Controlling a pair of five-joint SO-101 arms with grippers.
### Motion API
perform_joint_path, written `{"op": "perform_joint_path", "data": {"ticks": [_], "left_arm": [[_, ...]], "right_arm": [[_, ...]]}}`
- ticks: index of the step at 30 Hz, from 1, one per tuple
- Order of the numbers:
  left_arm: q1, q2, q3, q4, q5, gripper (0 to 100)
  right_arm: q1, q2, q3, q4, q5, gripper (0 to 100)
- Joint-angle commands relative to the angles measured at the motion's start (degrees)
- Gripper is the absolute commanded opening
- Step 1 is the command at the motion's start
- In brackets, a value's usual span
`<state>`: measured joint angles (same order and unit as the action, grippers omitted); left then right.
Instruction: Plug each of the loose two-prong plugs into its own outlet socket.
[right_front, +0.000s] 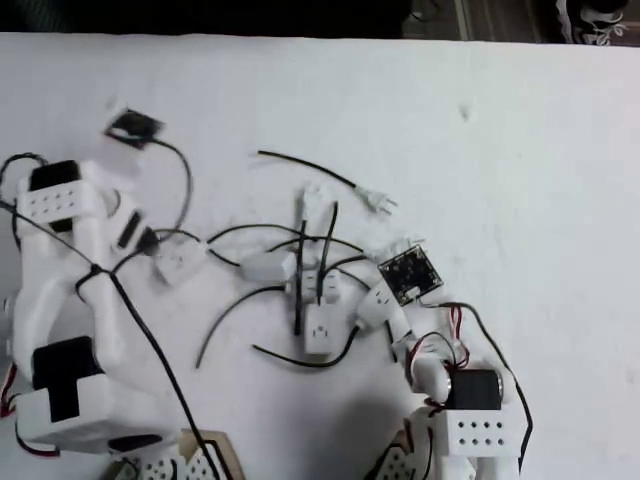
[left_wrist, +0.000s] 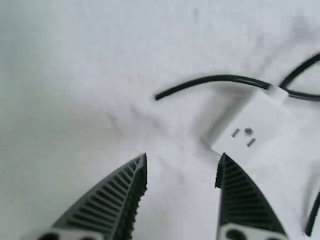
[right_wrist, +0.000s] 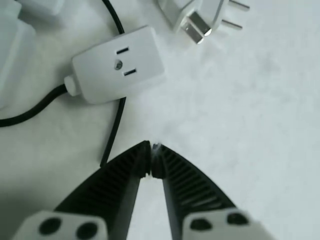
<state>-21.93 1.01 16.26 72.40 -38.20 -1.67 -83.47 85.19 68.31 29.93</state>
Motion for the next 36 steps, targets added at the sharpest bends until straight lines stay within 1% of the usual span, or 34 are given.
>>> {"op": "perform_joint_path", "data": {"ticks": [1, 3, 6, 13, 17, 23, 26, 28, 31, 36], "left_arm": [[5.4, -0.6, -1.6, 6.4, -5.4, 23], [7.0, -0.3, -1.6, 6.9, -5.4, 23], [8.8, -0.1, 0.1, 5.6, -5.7, 23], [12.8, -0.2, 12.7, -8.8, -5.7, 23], [12.9, -0.1, 15.4, -13.2, -5.7, 23], [12.7, 0.0, 15.4, -13.5, -5.3, 23], [12.7, 2.4, 13.9, -13.5, -5.3, 23], [12.5, 5.8, 10.7, -12.0, -5.2, 23], [11.6, 11.7, 2.7, -6.6, -5.2, 22], [10.8, 20.7, -8.8, -0.8, -5.2, 16]], "right_arm": [[0.4, 0.3, -0.2, -1.0, 0.5, 1.8], [0.4, 0.3, -0.2, -1.0, 0.5, 1.8], [0.4, 0.3, -0.1, -1.0, 0.5, 1.8], [0.4, 0.3, 0.4, -1.1, 0.5, 1.8], [0.4, 0.3, 0.4, -1.1, 0.5, 1.8], [0.4, 0.3, 0.4, -1.1, 0.5, 1.8], [0.4, 0.3, 0.4, -1.0, 0.5, 1.8], [0.4, 0.3, 0.4, -1.0, 0.5, 1.8], [0.4, 0.3, 0.4, -1.0, 0.5, 1.8], [0.4, 0.3, 0.4, -1.0, 0.5, 1.8]]}}
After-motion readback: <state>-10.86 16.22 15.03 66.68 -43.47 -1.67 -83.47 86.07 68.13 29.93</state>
